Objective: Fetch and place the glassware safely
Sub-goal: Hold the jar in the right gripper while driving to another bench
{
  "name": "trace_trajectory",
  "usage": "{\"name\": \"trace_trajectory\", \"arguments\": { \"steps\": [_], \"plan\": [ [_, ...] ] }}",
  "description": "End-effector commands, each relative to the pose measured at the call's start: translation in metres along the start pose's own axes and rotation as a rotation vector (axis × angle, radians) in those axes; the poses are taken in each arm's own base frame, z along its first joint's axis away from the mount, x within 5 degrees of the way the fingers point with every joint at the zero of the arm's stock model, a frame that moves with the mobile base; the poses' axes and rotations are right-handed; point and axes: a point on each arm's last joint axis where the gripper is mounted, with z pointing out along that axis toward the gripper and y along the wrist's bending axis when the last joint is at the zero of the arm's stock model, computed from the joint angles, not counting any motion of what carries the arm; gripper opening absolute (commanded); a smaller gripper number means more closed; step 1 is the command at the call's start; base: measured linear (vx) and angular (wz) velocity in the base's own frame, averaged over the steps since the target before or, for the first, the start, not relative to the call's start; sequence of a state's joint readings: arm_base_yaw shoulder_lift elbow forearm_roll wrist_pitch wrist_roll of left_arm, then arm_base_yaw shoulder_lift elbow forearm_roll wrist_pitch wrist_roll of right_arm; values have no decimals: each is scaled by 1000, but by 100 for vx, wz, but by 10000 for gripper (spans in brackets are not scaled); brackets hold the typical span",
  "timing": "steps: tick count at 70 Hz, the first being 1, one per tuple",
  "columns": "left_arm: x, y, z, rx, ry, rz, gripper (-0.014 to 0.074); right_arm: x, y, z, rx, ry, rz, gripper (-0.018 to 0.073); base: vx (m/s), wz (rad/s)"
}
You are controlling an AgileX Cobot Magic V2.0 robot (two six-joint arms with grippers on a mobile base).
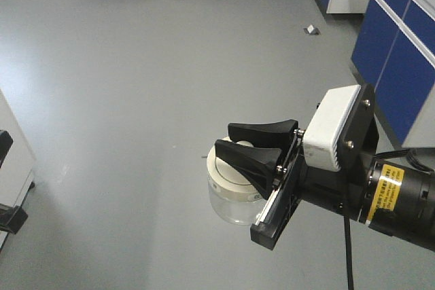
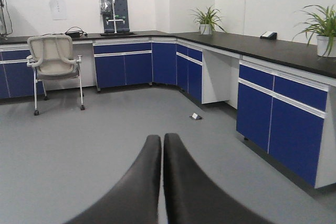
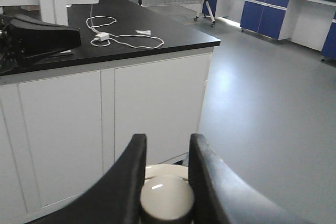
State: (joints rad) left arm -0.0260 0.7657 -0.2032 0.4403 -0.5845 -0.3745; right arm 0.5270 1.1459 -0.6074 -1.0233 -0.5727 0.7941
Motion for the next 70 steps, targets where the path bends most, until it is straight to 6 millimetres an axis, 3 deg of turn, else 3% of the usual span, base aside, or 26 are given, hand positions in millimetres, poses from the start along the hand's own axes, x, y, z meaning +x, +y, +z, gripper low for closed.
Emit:
{"name": "trace_trajectory", "arguments": {
  "steps": [1,70],
  "plan": [
    [-14,-1,2,15,-94,-21,1,-21,2,-4,-25,-114,5,0,65,8],
    [-14,-1,2,15,-94,-22,1,-21,2,-4,-25,-114,5,0,69,0]
  ]
}}
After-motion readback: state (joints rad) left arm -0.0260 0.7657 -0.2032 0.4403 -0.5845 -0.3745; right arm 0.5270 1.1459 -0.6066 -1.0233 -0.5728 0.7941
